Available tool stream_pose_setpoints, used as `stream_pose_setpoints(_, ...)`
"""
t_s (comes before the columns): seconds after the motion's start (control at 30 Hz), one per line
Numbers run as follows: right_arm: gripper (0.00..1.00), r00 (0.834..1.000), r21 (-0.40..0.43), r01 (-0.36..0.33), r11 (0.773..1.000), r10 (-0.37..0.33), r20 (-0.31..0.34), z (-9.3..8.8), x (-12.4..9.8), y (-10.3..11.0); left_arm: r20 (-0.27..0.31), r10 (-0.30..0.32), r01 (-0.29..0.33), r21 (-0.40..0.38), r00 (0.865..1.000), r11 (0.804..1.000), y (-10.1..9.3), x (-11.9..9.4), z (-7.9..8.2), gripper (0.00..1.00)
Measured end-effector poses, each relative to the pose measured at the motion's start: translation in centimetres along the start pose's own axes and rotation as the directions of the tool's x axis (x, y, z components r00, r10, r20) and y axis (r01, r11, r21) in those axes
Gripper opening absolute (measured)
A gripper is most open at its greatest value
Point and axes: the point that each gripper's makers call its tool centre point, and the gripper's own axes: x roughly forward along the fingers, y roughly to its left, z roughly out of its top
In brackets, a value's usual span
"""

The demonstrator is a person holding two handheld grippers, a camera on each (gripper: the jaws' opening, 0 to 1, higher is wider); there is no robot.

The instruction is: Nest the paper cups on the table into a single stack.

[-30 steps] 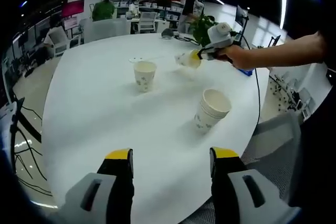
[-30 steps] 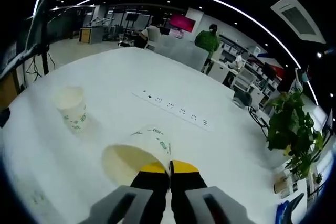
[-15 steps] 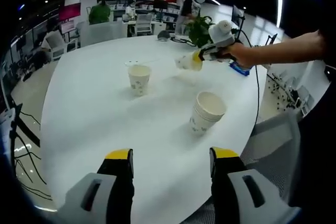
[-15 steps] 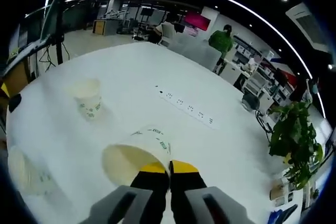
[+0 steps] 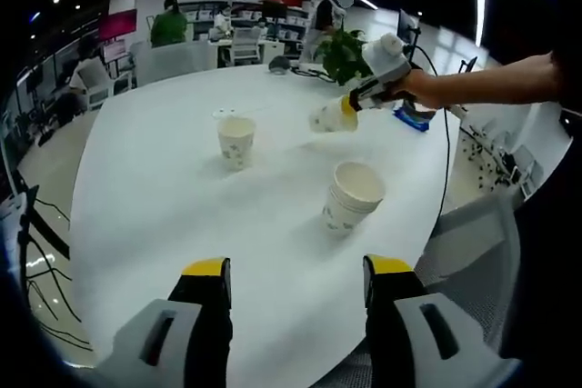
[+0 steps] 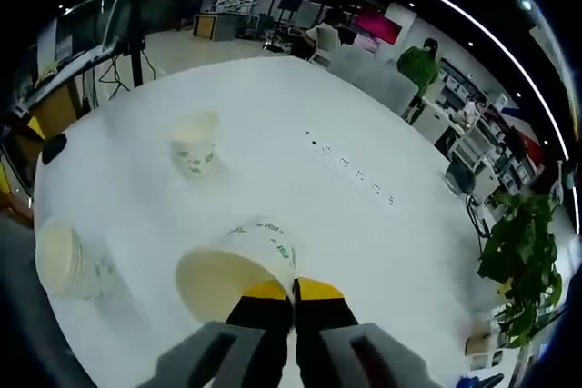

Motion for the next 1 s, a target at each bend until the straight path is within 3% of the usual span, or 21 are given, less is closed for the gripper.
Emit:
stream_pose_setpoints(0.37, 0.0, 0.994, -0.069, -0.094, 0.993, 0.09, -0.062, 0.0, -1.7, 1.5, 0.006, -0.003, 0.003, 0.01, 1.0, 1.0, -0.6, -0.2, 0.1, 0.57)
stream_pose_setpoints(0.6, 0.0, 0.985, -0.145, -0.148, 0.978, 0.133, -0.108, 0.1, -4.3, 3.3, 0.007, -0.005, 0.005, 0.019, 1.0, 1.0, -0.9, -0.3, 0.3, 0.57)
stream_pose_setpoints(0.97, 0.0, 0.952, -0.238, -0.272, 0.932, 0.224, -0.209, -0.4, -5.9, 5.5, 0.001, -0.008, 0.007, 0.03, 1.0, 1.0, -1.3, -0.4, 0.1, 0.57)
stream_pose_setpoints(1.0, 0.0, 0.943, -0.253, -0.296, 0.921, 0.239, -0.233, -0.5, -5.8, 5.7, 0.001, -0.009, 0.009, 0.03, 1.0, 1.0, -1.3, -0.4, 0.1, 0.57)
